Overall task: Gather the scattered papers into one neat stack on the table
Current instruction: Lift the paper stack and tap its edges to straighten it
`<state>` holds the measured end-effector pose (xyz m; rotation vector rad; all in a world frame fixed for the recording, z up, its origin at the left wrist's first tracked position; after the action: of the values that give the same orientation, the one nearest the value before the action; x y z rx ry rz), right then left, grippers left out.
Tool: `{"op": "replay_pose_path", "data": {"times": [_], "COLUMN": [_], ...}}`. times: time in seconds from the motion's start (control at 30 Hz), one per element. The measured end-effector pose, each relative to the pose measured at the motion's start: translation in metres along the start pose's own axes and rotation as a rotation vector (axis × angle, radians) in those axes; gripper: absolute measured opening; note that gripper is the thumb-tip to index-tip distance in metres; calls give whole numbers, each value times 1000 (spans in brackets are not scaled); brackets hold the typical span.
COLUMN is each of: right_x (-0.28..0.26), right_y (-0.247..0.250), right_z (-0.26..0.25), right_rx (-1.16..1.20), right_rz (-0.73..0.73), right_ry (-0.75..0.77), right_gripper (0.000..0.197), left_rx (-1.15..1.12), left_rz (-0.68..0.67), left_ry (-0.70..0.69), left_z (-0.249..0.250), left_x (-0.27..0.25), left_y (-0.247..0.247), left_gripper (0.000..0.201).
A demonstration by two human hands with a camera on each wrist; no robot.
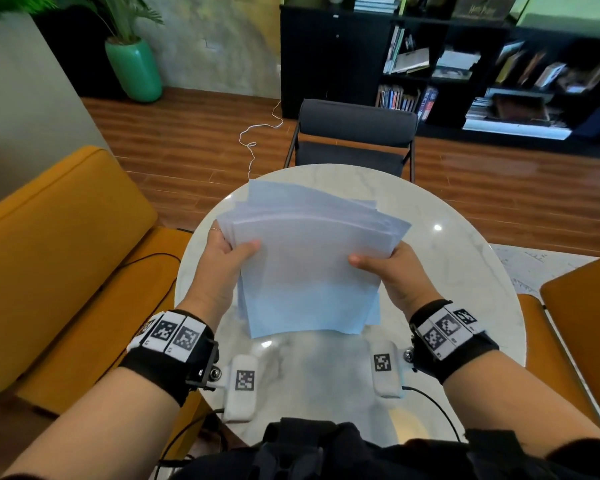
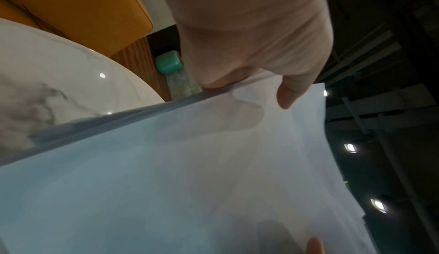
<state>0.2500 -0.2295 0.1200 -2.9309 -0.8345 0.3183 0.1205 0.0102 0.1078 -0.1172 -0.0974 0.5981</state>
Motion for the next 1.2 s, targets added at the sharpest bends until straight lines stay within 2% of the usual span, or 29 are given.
{"op": "replay_pose_path", "data": {"times": [0.1, 0.27, 0.4, 0.6, 0.67, 0.7, 0.77, 0.83, 0.87, 0.93, 1.0, 1.1, 1.17, 1.2], "right_x": [0, 0, 0, -3, -4, -4, -5, -6, -7, -8, -7, -5, -4, -4], "right_y": [-5, -6, -2, 7, 8, 8, 6, 3, 0, -4, -3, 8, 12, 12], "right_z": [-16, -43, -43, -24, -13, -7, 3, 11, 12, 8, 1, -6, 2, 9], "right_rx": [-28, -215, -230, -71, -40, -26, -6, 16, 34, 64, 76, 3, -61, -78], "right_rz": [10, -23, -41, -47, -42, -47, -54, -28, -10, 16, 12, -48, -79, -74], "right_ry": [126, 289, 296, 215, 149, 111, 34, -21, -32, -14, 21, 53, -6, -39], "right_gripper": [41, 32, 32, 33, 38, 43, 46, 43, 40, 40, 44, 54, 49, 47], "left_rx": [-12, 107, 121, -166, -188, -175, -75, 29, 45, 37, 13, -16, 10, 26], "left_rz": [22, 32, 117, 109, 86, 50, -79, -140, -132, -76, -72, -132, -165, -179], "left_ry": [-108, -289, -253, -114, -70, -55, -36, -5, 32, 72, 34, 22, 94, 129], "left_z": [18, 46, 50, 38, 26, 20, 8, 0, -2, -1, 8, 13, 4, -2], "left_x": [3, 8, 8, 4, 3, 3, -1, -9, -14, -18, -15, -6, -7, -11], "left_y": [-1, -7, -8, 5, 9, 10, 7, 4, 2, 0, 2, 15, 18, 15], "left_gripper": [59, 28, 5, 28, 17, 19, 41, 48, 48, 36, 34, 63, 82, 84]}}
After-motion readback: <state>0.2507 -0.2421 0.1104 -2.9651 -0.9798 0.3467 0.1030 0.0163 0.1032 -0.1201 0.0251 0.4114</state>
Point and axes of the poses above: each hand's wrist, its own x-axis towards the middle knuckle, its own y-axis out of the back of the hand, z = x × y, the point moved 2 cm from there along x, towards the middle knuckle, and after that the axes turned 4 degrees about -y, right-handed, at the moved point
